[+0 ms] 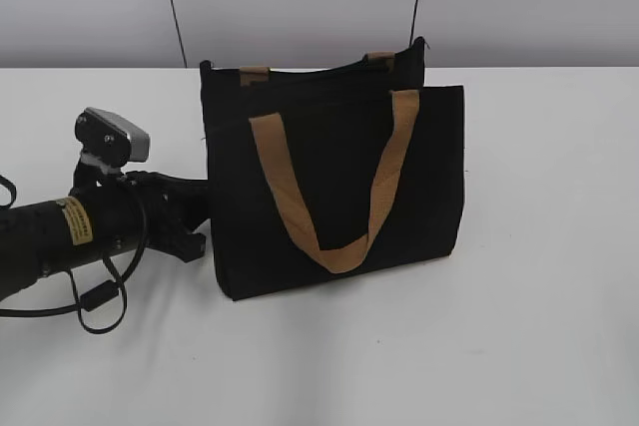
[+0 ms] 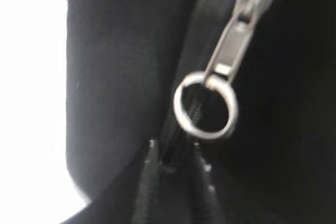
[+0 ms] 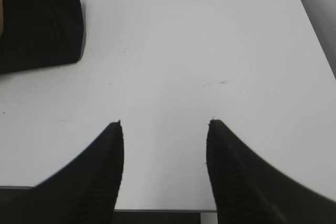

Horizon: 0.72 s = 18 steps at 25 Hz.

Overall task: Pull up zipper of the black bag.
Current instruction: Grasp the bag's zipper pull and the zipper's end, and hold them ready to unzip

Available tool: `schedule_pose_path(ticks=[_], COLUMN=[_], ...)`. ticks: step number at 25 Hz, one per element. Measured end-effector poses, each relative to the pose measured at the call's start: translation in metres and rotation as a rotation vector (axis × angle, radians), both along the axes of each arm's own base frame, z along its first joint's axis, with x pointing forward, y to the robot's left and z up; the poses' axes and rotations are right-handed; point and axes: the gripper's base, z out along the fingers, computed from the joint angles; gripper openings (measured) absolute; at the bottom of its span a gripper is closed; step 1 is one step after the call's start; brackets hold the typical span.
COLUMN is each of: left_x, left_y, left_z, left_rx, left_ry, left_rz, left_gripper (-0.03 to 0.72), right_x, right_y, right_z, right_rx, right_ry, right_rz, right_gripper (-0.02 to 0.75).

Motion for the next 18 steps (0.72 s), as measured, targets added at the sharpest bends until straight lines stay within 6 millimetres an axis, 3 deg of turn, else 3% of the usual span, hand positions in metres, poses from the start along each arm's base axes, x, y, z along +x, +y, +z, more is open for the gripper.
schedule_pose_path(ticks=[3,5,9,18], left_x=[0.000,0.001,0.002,-0.004], left_y=[0.002,0.002,0.004,0.013], left_z=[-0.003,-0.004,0.006,0.071], left_rx=[0.028,0.029,0.033,0.088], left_ry=[0.028,0.032,0.018,-0.098], left_rz=[0.016,0.026,0.054,0.100], left_gripper=[0.048,0.003,-0.008,-0.008], right_x=[0.000,0.000,0.000,0.000], right_y=[0.000,0.000,0.000,0.000], right_z=[0.000,0.000,0.000,0.000], right_rx=[0.000,0.000,0.000,0.000], right_ry=[0.000,0.000,0.000,0.000], right_rz=[0.000,0.000,0.000,0.000], right_gripper=[0.400,0.400,0.400,0.400])
